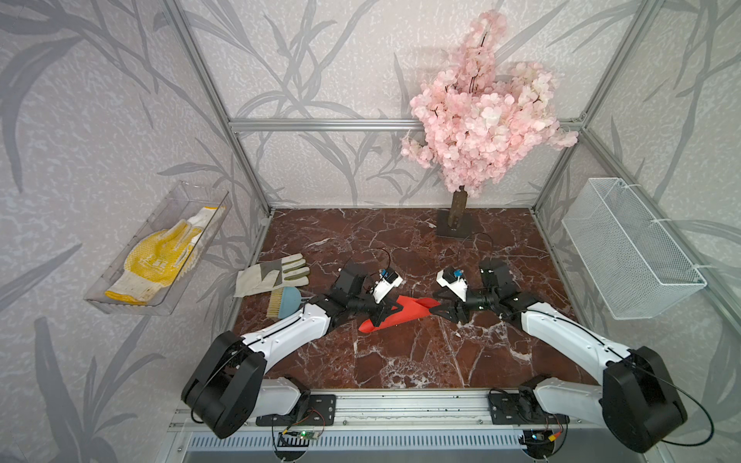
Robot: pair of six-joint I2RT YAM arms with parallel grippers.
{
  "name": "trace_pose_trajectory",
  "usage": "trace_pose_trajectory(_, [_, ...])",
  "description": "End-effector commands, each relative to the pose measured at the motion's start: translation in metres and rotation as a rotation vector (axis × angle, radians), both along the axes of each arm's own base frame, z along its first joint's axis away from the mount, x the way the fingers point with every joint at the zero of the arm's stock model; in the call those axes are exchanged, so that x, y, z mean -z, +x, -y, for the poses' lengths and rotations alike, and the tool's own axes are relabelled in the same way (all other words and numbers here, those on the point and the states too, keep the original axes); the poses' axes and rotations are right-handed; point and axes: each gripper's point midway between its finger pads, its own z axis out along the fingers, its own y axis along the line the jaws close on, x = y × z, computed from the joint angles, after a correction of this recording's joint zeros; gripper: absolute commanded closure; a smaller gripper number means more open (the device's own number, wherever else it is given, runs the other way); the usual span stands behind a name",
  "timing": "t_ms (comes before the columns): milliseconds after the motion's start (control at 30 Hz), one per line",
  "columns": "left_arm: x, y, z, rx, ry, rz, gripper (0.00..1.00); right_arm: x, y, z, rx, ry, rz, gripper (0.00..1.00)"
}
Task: Fold the square paper diagonally
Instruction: Fold the paper at the center of the board.
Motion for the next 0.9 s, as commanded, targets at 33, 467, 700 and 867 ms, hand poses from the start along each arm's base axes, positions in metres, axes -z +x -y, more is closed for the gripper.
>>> trace_pose_trajectory(33, [0.004,0.0,-0.01,-0.003,0.059,0.159,1.0,-0.006,0.004,-0.013,-0.069,0.011,0.045,0.47])
trace_pose_trajectory(467, [0.017,-0.012,-0.01,0.063,0.089,0.185,1.0,0.029,-0.008,-0.035,-0.183,-0.059,-0.126,0.56])
trace_pose_trajectory(700, [0.026,-0.009,-0.009,0.052,0.1,0.145,1.0,0.043,-0.007,-0.041,-0.197,-0.095,-0.179,0.56])
trace_pose_trajectory(867, [0.03,-0.008,-0.01,0.045,0.108,0.142,1.0,0.056,-0.011,-0.044,-0.208,-0.112,-0.238,0.57])
